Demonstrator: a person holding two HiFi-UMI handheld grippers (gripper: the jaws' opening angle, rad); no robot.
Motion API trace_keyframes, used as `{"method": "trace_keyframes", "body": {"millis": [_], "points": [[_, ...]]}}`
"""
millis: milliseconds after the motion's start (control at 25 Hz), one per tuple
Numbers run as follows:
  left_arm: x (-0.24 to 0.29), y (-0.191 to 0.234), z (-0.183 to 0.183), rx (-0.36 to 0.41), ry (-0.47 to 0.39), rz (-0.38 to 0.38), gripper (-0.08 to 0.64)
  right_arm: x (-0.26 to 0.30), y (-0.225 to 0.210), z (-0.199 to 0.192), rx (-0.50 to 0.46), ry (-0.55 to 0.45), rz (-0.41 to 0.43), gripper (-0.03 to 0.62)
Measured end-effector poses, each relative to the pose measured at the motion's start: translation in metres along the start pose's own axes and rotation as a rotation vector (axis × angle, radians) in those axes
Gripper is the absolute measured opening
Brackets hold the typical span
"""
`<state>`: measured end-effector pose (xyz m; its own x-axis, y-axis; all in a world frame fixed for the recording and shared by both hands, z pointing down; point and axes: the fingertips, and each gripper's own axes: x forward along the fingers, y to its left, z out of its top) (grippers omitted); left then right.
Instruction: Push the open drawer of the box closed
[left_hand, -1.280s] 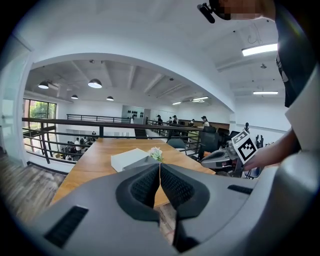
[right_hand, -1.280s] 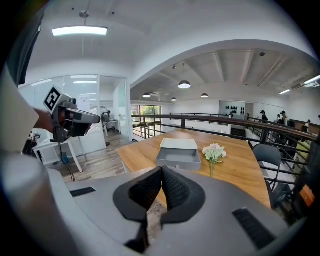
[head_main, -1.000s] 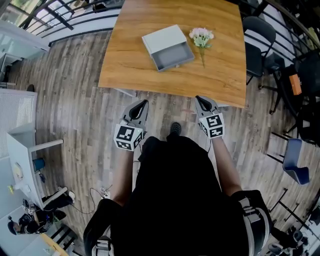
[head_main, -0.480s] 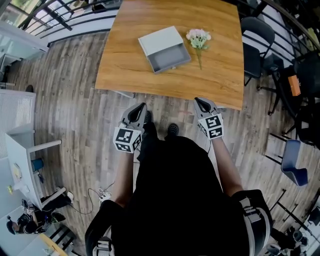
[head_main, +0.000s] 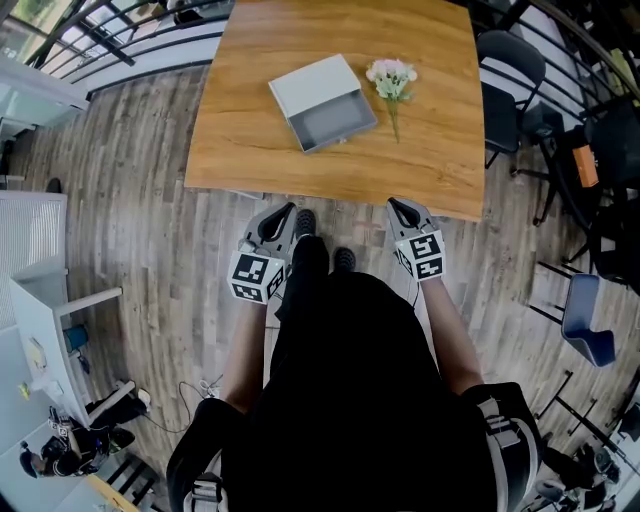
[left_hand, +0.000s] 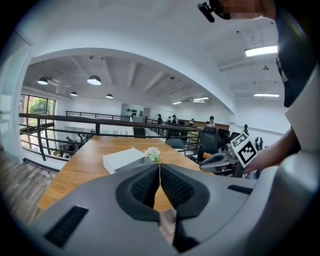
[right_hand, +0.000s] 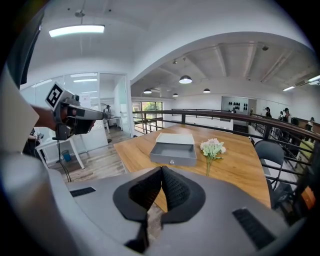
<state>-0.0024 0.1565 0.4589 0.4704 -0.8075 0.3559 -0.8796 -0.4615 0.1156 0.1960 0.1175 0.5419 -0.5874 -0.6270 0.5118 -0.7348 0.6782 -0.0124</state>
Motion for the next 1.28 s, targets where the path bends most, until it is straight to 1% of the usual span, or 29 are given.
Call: {"method": "trace_keyframes", "body": {"millis": [80, 200, 360, 600, 840, 1000, 1120, 1280], "points": [[0.008, 0.009, 0.007, 0.007, -0.007, 0.000, 0.025, 0.008, -0.002, 0.005, -0.008, -0.002, 0.003, 0.015], [0.018, 0.018, 0.009, -0.007, -0.003, -0.012, 0.025, 0.018, -0.005, 0.012, -0.020, -0.002, -0.004, 0.015], [0.030, 0.026, 0.013, -0.011, 0.003, -0.043, 0.025, 0.030, -0.014, 0.018, 0.003, -0.002, -0.025, 0.015], [0.046, 0.048, 0.018, 0.004, 0.022, -0.078, 0.025, 0.050, -0.016, 0.028, 0.013, 0.015, -0.042, 0.015], [0.060, 0.076, 0.026, 0.014, 0.036, -0.100, 0.025, 0.079, -0.016, 0.041, 0.024, 0.027, -0.045, 0.015], [0.069, 0.097, 0.029, 0.021, 0.047, -0.117, 0.025, 0.099, -0.007, 0.055, 0.014, 0.030, -0.038, 0.015], [0.081, 0.112, 0.035, 0.027, 0.045, -0.137, 0.025, 0.117, -0.006, 0.062, 0.004, 0.044, -0.042, 0.015], [0.096, 0.133, 0.045, 0.031, 0.030, -0.161, 0.025, 0.135, -0.009, 0.072, 0.016, 0.049, -0.061, 0.015]]}}
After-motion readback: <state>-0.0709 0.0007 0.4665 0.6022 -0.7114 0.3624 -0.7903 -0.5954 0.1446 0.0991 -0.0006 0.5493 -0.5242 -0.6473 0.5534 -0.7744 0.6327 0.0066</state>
